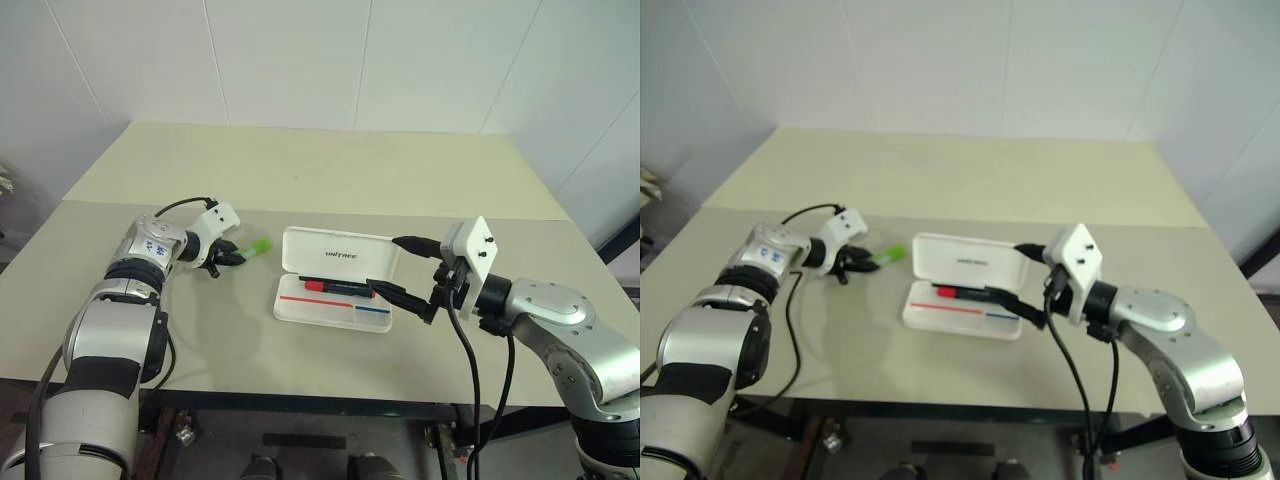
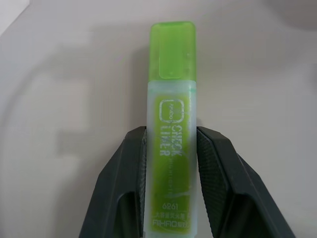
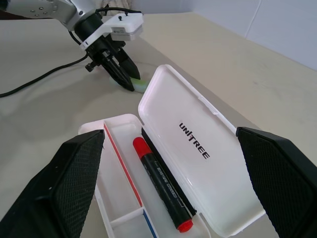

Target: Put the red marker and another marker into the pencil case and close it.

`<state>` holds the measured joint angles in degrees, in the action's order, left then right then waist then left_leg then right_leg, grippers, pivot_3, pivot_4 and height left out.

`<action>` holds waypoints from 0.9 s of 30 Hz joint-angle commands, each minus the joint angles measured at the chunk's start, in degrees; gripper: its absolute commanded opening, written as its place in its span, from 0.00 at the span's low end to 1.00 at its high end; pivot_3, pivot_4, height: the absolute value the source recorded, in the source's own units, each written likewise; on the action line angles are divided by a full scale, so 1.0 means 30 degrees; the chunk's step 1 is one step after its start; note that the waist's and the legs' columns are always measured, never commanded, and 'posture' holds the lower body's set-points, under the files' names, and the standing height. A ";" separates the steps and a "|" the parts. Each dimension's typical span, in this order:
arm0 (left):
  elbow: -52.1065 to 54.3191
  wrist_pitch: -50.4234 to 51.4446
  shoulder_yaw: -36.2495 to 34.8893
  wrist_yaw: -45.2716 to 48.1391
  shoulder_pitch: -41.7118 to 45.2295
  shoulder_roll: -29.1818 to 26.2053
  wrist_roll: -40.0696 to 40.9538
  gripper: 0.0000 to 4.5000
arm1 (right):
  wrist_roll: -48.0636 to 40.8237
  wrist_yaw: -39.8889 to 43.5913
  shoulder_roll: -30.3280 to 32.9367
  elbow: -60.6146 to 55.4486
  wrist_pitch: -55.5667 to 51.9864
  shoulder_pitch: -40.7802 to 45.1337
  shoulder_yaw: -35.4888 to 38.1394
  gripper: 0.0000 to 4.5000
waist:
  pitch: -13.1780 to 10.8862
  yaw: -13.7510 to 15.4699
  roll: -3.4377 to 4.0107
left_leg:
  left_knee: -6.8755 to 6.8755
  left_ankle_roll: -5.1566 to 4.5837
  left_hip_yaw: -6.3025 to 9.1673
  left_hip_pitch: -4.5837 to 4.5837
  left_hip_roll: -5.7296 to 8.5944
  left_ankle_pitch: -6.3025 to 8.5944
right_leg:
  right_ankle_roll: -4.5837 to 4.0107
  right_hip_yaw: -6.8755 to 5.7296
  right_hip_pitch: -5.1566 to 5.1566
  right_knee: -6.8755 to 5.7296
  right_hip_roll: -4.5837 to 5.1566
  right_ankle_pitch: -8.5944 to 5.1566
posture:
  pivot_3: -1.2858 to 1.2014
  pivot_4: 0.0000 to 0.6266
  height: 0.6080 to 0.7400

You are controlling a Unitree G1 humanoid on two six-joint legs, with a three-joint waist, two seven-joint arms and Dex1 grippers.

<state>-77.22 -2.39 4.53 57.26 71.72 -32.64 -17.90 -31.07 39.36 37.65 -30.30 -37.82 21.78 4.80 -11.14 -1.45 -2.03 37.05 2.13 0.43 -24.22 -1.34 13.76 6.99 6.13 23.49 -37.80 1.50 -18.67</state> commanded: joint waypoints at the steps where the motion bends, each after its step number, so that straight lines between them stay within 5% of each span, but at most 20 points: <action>1: 0.0493 -0.1494 -0.0459 0.1453 0.0261 -0.0562 0.0837 0.26 | -0.0462 0.0423 0.0518 -0.0459 0.0291 -0.0123 0.0835 1.00 | -0.0002 -0.0023 -0.0005 | -0.0001 0.0000 -0.0001 -0.0003 0.0001 0.0000 | 0.0000 0.0000 0.0001 0.0002 0.0000 0.0000 | 0.52 0.24 1.00; 9: 0.1862 -0.3519 -0.1744 0.5157 0.0527 -0.1641 0.3044 0.26 | -0.2025 0.3609 0.1800 0.0471 0.1528 -0.1109 0.2509 1.00 | -0.0007 -0.0099 -0.0012 | -0.0004 -0.0002 -0.0004 0.0003 -0.0031 0.0001 | 0.0000 0.0001 0.0013 -0.0013 -0.0030 0.0000 | 0.52 0.24 1.00; 13: 0.3508 -0.3451 -0.2588 0.7066 0.0566 -0.1913 0.4753 0.26 | -0.5042 0.5530 0.1606 0.1318 0.1465 -0.1293 0.4479 1.00 | -0.0008 -0.0077 -0.0013 | 0.0005 -0.0002 0.0001 0.0005 -0.0038 0.0001 | 0.0000 -0.0004 0.0003 -0.0017 -0.0033 0.0000 | 0.52 0.24 1.00; 22: 1.0580 -0.1135 -0.2477 0.9284 -0.1368 -0.1678 0.7441 0.26 | -0.5320 1.1182 0.2951 0.4197 0.3615 -0.3101 0.5208 1.00 | -0.0007 -0.0086 -0.0012 | 0.0015 -0.0002 0.0003 0.0009 -0.0044 0.0001 | 0.0002 0.0000 -0.0004 -0.0024 -0.0029 0.0001 | 0.52 0.24 1.00; 27: 1.5388 0.1413 -0.2021 0.9357 -0.3037 -0.1516 0.8728 0.26 | -0.4369 1.1239 0.2717 0.4840 0.4719 -0.3211 0.4782 1.00 | -0.0008 -0.0184 -0.0010 | 0.0044 -0.0002 -0.0009 0.0024 -0.0093 0.0000 | 0.0006 0.0026 -0.0001 -0.0065 -0.0041 0.0003 | 0.52 0.24 1.00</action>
<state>-36.38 -0.30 -1.35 85.34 62.68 -36.77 5.70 -44.26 73.14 45.62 -15.17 -25.35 11.72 18.45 -11.17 -2.00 -2.06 37.19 2.13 0.41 -24.15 -1.62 13.75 7.01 6.21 23.49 -38.00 1.33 -18.66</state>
